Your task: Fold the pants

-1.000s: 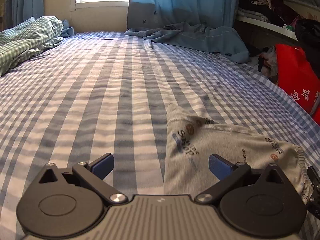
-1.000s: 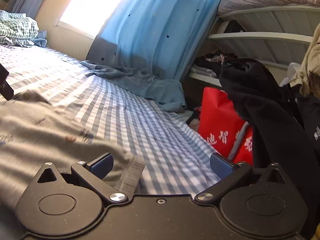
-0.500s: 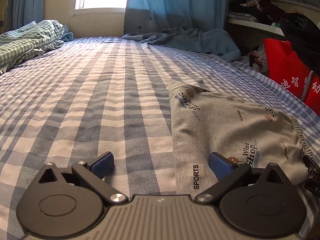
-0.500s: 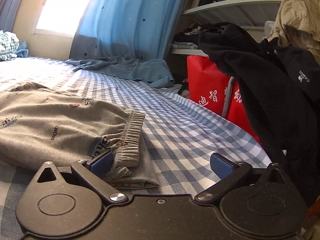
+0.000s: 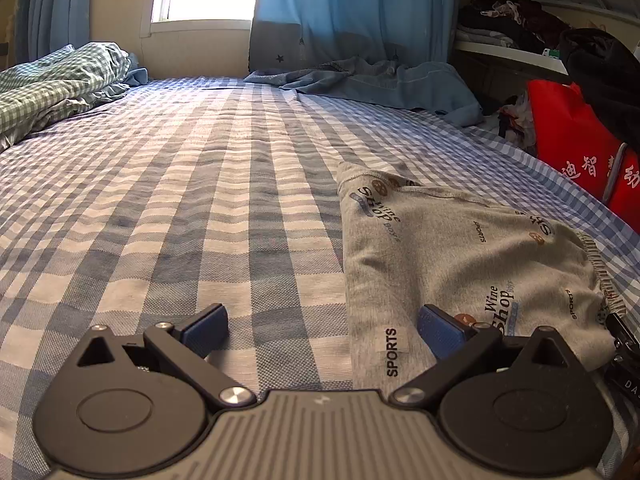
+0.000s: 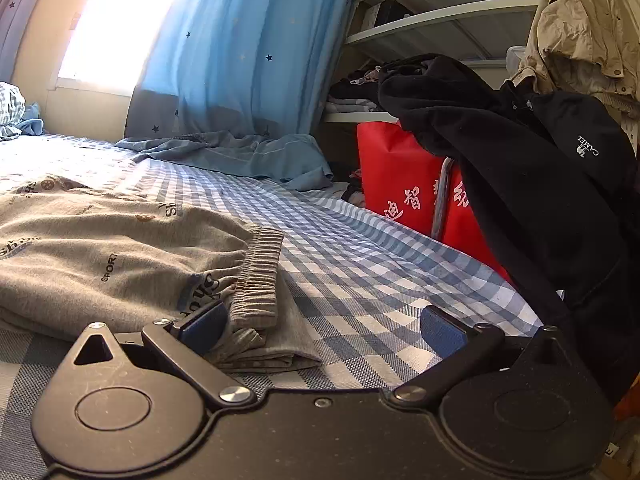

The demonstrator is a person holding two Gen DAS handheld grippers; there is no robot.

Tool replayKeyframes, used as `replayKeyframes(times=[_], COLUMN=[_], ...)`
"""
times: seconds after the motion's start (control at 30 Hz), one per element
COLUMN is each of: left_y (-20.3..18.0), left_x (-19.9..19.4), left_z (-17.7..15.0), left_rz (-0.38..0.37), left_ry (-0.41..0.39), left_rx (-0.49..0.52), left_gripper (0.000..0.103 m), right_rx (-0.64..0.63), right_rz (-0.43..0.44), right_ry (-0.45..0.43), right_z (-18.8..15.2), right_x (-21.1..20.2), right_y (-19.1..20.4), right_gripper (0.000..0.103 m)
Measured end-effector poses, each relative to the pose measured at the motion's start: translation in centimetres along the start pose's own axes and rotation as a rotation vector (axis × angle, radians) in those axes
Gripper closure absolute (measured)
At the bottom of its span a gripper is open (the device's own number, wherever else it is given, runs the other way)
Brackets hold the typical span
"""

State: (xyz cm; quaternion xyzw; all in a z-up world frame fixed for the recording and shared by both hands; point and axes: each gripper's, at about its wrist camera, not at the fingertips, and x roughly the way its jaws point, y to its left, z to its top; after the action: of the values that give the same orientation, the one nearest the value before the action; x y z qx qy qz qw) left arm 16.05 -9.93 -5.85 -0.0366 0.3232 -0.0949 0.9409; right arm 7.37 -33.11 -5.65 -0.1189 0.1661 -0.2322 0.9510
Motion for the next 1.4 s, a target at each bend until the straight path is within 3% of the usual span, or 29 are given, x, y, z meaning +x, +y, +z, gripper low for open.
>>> replayKeyframes(times=[0.33, 0.4, 0.5, 0.6, 0.67, 0.73, 0.87, 0.93, 1.17, 1.4], left_y=[-0.1, 0.0, -0.4, -0.7, -0.9, -1.3, -2.0, -2.3, -2.6, -1.7], left_x=[0.0, 0.0, 0.1, -0.7, -1.0, -0.4, 1.9, 3.1, 4.8, 4.6], left_z=[0.0, 0.3, 1.9, 3.6, 4.7, 5.7, 6.7, 6.5, 5.1, 3.5], left_rz=[0.003, 0.001, 0.017, 0.029, 0.008, -0.009, -0.043, -0.029, -0.011, -0.039], left_ry=[0.002, 0.012, 0.097, 0.062, 0.017, 0.021, 0.065, 0.099, 0.156, 0.087], left_rx=[0.003, 0.0, 0.033, 0.041, 0.053, 0.065, 0.084, 0.09, 0.103, 0.09], left_gripper=[0.001, 0.001, 0.0, 0.0, 0.0, 0.0, 0.0, 0.0, 0.0, 0.0], right_rx=[-0.008, -0.042, -0.145, -0.211, -0.171, -0.083, 0.166, 0.264, 0.227, 0.242], right_rz=[0.01, 0.031, 0.071, 0.107, 0.151, 0.211, 0.442, 0.512, 0.637, 0.622], right_ry=[0.008, 0.016, 0.017, -0.039, -0.046, -0.012, 0.184, 0.254, 0.363, 0.279], right_z=[0.1, 0.4, 1.4, 2.3, 3.4, 4.5, 6.1, 5.9, 4.7, 3.1], right_x=[0.0, -0.2, -0.6, -1.1, -0.7, 0.5, 5.4, 7.4, 9.2, 8.1], right_y=[-0.1, -0.1, -0.3, -0.9, -2.0, -3.4, -6.4, -7.1, -5.7, -5.6], right_gripper=[0.001, 0.001, 0.001, 0.001, 0.001, 0.001, 0.0, 0.0, 0.0, 0.0])
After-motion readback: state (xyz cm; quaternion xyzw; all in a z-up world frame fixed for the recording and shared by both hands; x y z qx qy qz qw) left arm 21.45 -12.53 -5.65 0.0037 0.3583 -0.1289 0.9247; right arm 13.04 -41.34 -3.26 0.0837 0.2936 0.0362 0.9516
